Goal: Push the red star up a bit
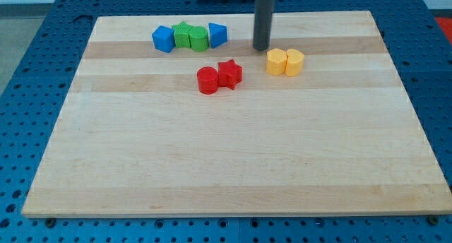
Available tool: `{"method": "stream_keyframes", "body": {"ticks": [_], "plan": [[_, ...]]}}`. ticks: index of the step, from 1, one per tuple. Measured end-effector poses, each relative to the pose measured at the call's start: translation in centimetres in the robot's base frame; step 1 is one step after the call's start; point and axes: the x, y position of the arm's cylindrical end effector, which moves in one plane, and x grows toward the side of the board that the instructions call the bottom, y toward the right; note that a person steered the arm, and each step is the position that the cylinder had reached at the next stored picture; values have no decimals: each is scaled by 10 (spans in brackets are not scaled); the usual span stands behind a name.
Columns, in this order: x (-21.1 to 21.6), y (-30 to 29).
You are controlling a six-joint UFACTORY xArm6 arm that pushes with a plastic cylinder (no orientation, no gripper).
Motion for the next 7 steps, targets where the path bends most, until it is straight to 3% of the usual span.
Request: {"method": "stream_keyframes", "body": {"ticks": [4, 5, 7], "plan": [[99, -138], [124, -136], [139, -59]]}}
